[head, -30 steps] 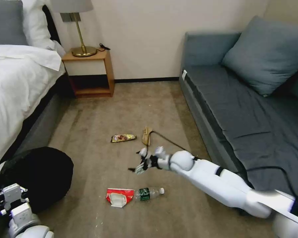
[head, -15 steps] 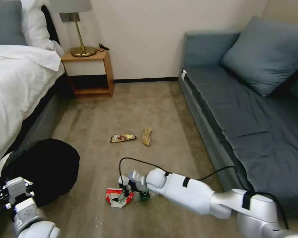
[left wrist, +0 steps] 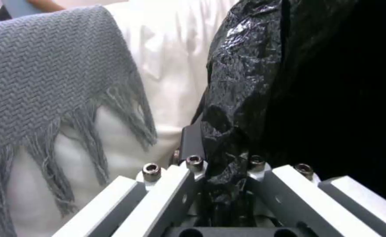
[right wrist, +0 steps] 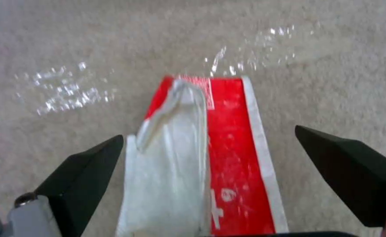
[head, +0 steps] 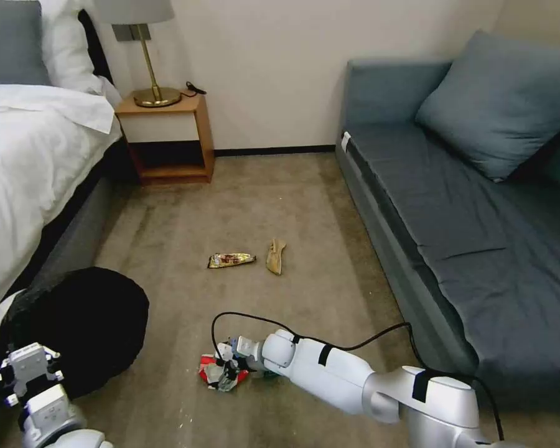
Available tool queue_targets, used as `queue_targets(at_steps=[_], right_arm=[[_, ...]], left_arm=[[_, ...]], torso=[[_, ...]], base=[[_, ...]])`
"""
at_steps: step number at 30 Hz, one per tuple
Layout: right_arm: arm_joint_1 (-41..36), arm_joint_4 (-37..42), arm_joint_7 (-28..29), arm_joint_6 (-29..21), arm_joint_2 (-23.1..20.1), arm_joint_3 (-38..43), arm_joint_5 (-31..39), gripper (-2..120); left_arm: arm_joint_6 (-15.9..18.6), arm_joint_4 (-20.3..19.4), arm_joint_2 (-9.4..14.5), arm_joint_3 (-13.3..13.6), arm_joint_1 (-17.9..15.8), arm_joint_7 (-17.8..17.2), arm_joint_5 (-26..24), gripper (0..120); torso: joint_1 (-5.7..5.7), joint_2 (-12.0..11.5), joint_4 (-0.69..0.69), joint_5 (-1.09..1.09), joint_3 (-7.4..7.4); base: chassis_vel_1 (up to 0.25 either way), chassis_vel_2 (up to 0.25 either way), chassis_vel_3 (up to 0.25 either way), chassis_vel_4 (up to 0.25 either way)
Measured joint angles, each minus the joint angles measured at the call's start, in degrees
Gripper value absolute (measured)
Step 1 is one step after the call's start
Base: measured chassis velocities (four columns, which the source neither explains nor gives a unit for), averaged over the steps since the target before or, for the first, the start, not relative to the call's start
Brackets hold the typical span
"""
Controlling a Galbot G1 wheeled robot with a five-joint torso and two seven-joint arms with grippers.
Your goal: Pick up the trash bin, then pick up the garbage on the floor and place it into the trash bin.
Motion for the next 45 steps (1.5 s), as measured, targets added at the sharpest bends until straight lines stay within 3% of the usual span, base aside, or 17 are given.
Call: queue_targets(at_steps=[8, 12, 15, 17, 20, 23, 28, 37, 45], right_arm=[[-0.46, -2.84, -1.75, 1.17, 0.92, 1.1, -3.04, 78], [-0.48, -4.45, -2.57, 2.17, 1.45, 1.97, -4.13, 58], [-0.47, -4.52, -2.62, 2.22, 1.46, 2.07, -4.17, 55], [-0.47, -4.61, -2.71, 2.39, 1.43, 2.33, -4.22, 40], [-0.44, -4.6, -2.75, 2.51, 1.32, 2.42, -4.21, 33], [-0.4, -4.6, -3.2, 2.61, 1.01, 3.77, -4.2, 16], [-0.64, -4.19, -3.46, 2.7, 0.56, 4.5, -4.25, 1], [-1.22, -0.99, -3.48, 2.48, -1.04, 7.92, -4.09, 0], [-3.77, 6.44, -1.03, 2.19, -3.17, 19.02, -2.45, 0]], left_arm=[[-0.76, 0.59, -0.7, 0.0, 0.35, -0.15, 0.61, 3], [-0.96, 0.95, -0.63, 0.0, 0.37, -0.41, 0.63, 3], [-0.98, 1.02, -0.57, 0.0, 0.37, -0.41, 0.63, 3], [-1.06, 1.39, -0.38, 0.0, 0.31, -0.44, 0.59, 3], [-1.09, 1.6, -0.27, -0.01, 0.26, -0.44, 0.55, 3], [-1.27, 2.29, -0.07, -0.02, 0.11, -0.45, 0.4, 3], [-1.59, 3.3, -0.2, 0.09, 0.06, -0.45, 0.44, 3], [-1.65, 3.72, -0.01, 0.34, 0.34, -0.45, 0.46, 3], [-0.27, 3.32, 0.35, 0.85, -0.73, -0.45, -0.76, 3]], torso=[[0.0, 0.0, -0.01, 0.0, 0.0], [0.0, 0.0, 0.0, 0.01, 0.0], [0.0, 0.0, -0.01, 0.01, 0.0], [0.0, 0.0, -0.01, 0.01, 0.0], [0.0, 0.0, -0.01, 0.01, 0.0], [0.0, 0.0, 0.0, 0.01, 0.0], [0.0, 0.0, 0.0, 0.01, 0.0], [0.0, 0.0, 0.0, 0.0, 0.0], [0.0, 0.0, -0.01, 0.01, 0.0]], base=[[0.0, 0.0, 0.0, 0.0], [0.0, 0.0, 0.0, 0.0], [0.0, 0.0, 0.0, 0.0], [0.0, 0.0, 0.0, 0.0], [0.0, 0.0, 0.0, 0.0], [0.0, 0.0, 0.0, 0.0], [0.0, 0.0, 0.0, 0.0], [0.0, 0.0, 0.0, 0.0], [0.0, 0.0, 0.0, 0.0]])
